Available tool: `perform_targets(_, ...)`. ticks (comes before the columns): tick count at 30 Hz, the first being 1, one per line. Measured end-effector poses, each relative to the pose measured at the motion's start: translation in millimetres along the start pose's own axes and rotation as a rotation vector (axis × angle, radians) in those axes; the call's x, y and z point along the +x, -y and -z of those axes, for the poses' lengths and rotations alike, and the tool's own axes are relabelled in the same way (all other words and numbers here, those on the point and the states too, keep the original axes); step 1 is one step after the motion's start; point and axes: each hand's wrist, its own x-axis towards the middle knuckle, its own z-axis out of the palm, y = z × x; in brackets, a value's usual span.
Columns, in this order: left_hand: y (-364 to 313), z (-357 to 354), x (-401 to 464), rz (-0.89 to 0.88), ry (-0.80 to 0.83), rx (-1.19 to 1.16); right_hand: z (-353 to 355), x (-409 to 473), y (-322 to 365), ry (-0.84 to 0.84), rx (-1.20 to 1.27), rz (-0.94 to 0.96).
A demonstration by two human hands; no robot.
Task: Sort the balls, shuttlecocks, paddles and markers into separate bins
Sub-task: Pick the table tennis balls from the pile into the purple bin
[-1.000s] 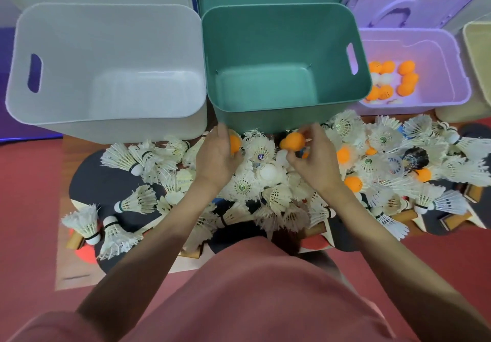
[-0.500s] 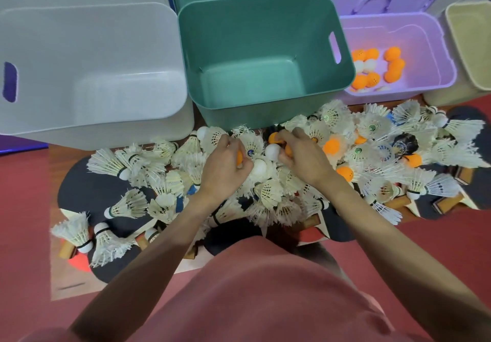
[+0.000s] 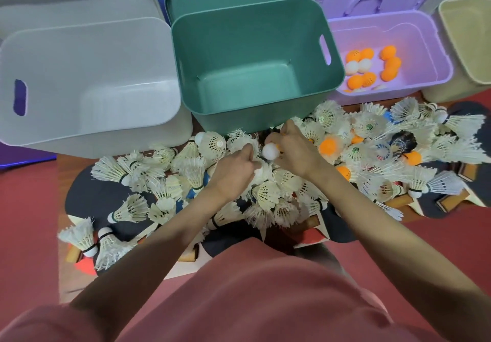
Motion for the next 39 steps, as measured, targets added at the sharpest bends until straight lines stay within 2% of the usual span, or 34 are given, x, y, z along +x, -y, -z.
perform_targets(2, -3.0, -0.3, 5.3, 0.043, 0.073, 0.091, 3.5, -8.4, -5.3, -0.079, 0.085, -0.040)
perform_targets(6, -8.8, -1.0, 11.7, 0.073, 0.111, 0.176, 8.2, -28.3, -17.8, -0.214, 0.164, -0.112)
perform_targets(15, -25.0, -5.5, 13.3, 0.195, 0.099, 0.273, 10.8, -57.7, -43.5, -0.245, 0.263, -0.128)
perform_targets(21, -43.1, 26.7, 6.8, 0.290, 0.020, 0.108, 12.1, -73.5, -83.3, -0.298, 0.348, -0.131)
perform_targets(25, -72.3, 54.3, 20.8, 0.303, -0.076, -0.158, 11.9, -79.0, -115.9, -0.349, 0.412, -0.168)
perform_targets(29, -116.7, 79.4, 74.1, 0.172, -0.171, -0.291, 39.8, -66.6, -160.1, -0.553, 0.434, -0.173)
perform_targets(33, -147.5, 97.9, 158.6, 0.117, -0.249, -0.255, 88.0, -34.5, -224.4, -0.722, 0.429, -0.209)
perform_targets(36, -154.8, 100.2, 226.9, 0.107, -0.225, -0.108, 117.8, -0.5, -273.5, -0.698, 0.347, -0.221)
perform_targets(39, -150.4, 86.0, 287.7, 0.129, -0.129, -0.041, 134.3, 34.9, -313.5, -0.556, 0.218, -0.228)
